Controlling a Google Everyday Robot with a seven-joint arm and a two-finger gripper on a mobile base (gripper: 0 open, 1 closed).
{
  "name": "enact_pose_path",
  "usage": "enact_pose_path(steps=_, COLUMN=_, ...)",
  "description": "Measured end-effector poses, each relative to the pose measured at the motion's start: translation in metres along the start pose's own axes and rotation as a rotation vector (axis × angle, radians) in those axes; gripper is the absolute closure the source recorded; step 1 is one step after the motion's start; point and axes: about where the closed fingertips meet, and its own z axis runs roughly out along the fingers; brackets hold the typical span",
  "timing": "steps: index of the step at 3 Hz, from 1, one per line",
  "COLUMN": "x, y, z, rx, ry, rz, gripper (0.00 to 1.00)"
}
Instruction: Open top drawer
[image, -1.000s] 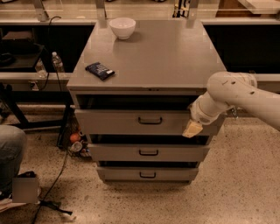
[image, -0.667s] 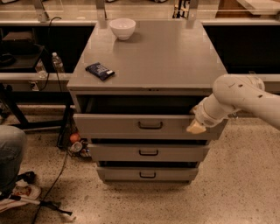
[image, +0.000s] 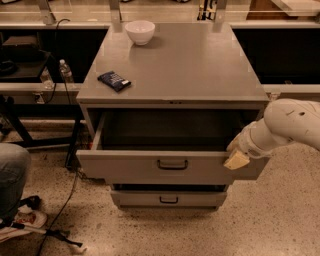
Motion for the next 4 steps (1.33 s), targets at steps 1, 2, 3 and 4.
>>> enact_pose_path(steps=1, x=0.0, y=0.0, z=0.0, rx=0.0, ry=0.0, rz=0.0, gripper=1.0)
enact_pose_path(steps=2, x=0.008, y=0.014, z=-0.009, rx=0.014, ry=-0.008, rz=-0.015, gripper=1.0)
enact_pose_path(steps=3, x=0.02, y=0.029, z=-0.019, rx=0.029, ry=-0.006, rz=-0.009, gripper=1.0)
enact_pose_path(steps=4, x=0.022, y=0.031, z=-0.02, rx=0.03, ry=-0.006, rz=-0.007, gripper=1.0)
